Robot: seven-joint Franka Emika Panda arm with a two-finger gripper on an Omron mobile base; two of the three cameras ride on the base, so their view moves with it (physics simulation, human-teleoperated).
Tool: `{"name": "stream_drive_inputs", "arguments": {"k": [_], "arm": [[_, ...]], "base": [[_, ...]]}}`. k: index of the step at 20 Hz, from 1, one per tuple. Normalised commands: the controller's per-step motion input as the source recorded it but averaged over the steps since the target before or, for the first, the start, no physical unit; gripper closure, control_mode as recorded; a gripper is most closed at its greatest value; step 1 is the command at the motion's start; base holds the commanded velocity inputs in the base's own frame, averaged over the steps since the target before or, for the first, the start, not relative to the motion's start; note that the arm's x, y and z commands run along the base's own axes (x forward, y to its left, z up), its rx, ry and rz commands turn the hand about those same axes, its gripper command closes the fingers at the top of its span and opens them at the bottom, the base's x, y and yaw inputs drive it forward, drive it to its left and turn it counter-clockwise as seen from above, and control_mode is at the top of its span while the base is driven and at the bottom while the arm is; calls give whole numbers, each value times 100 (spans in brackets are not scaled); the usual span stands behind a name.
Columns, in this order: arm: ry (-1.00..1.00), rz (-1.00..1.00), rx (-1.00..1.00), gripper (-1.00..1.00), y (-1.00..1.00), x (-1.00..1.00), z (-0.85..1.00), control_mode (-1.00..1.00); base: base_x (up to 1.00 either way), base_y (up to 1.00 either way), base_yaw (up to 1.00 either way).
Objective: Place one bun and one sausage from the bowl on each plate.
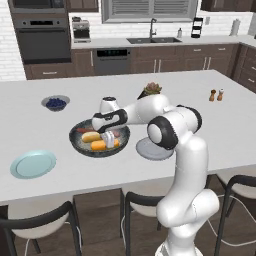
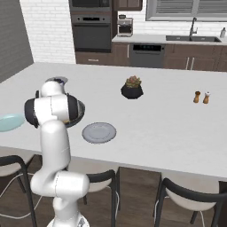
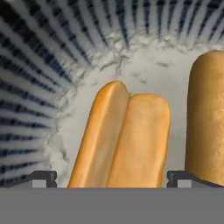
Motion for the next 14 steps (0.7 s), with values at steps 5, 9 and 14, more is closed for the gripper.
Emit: {"name": "stream_drive_inputs", "arguments": {"k": [5,9,14], "arm": [[9,0,0,-100,2,0,-50,-100],[4,0,0,-100,3,0,-46,-100],[0,0,0,-100,19,0,-26,-100]], "base": [[0,0,0],[0,0,0],[0,0,0]]}}
